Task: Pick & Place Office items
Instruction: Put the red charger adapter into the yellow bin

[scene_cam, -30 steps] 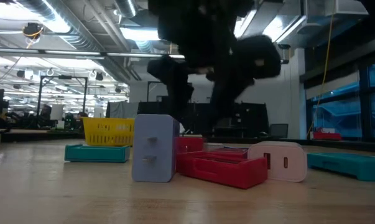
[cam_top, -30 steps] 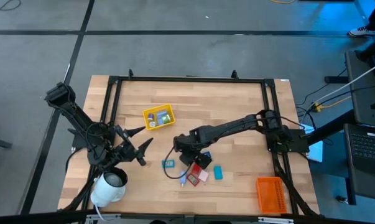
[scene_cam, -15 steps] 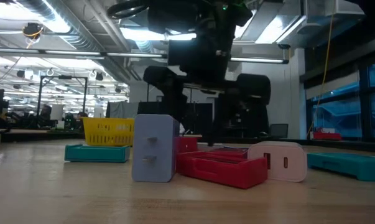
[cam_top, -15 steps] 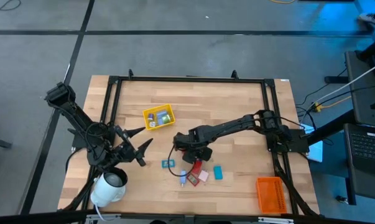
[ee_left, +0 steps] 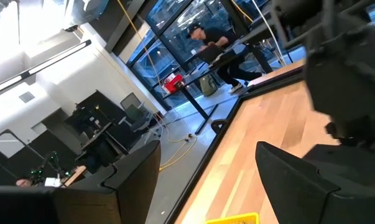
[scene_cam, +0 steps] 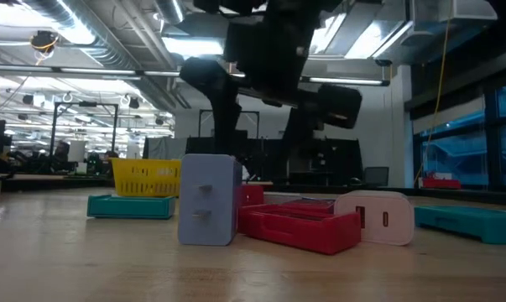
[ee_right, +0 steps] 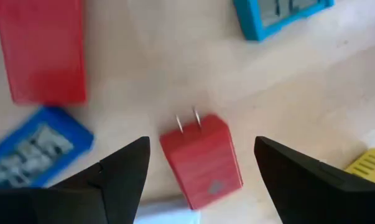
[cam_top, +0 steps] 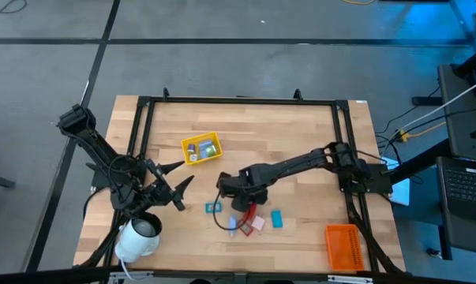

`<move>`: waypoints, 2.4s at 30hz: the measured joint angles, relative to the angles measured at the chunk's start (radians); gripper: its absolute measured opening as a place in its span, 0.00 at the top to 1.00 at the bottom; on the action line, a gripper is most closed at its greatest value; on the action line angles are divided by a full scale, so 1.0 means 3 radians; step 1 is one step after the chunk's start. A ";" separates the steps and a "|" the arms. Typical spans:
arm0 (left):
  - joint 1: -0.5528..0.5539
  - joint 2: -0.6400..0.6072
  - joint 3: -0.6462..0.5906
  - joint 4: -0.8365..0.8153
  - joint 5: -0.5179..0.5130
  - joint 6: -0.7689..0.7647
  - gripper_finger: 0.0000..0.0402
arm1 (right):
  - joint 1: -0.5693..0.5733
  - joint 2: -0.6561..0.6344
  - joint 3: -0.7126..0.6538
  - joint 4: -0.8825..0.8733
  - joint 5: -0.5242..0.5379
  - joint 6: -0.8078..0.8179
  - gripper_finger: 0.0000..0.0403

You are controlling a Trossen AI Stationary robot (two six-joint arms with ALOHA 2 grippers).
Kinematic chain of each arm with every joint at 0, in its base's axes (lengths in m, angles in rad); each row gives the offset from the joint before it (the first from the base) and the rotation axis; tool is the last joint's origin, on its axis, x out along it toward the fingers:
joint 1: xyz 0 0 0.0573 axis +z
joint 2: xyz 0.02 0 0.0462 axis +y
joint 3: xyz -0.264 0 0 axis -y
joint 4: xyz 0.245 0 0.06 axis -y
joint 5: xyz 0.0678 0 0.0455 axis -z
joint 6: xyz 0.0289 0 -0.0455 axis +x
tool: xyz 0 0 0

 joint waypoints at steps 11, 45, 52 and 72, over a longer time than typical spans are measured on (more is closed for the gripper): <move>0.0000 0.0000 0.0000 0.0001 0.0000 -0.0003 0.35 | -0.0276 0.0015 0.0000 -0.0014 -0.0381 -0.0726 0.27; 0.0010 0.0000 -0.0003 -0.0048 -0.0001 0.0009 0.35 | -0.0181 0.0250 0.0287 -0.0032 -0.0677 0.0045 0.27; -0.0002 0.0000 -0.0003 -0.0049 0.0001 0.0002 0.35 | -0.0051 0.0256 0.0318 0.0104 -0.0401 0.0076 0.27; -0.0022 0.0000 -0.0003 -0.0070 0.0004 -0.0004 0.35 | -0.0126 0.0253 0.0323 -0.0305 -0.0346 -0.0063 0.27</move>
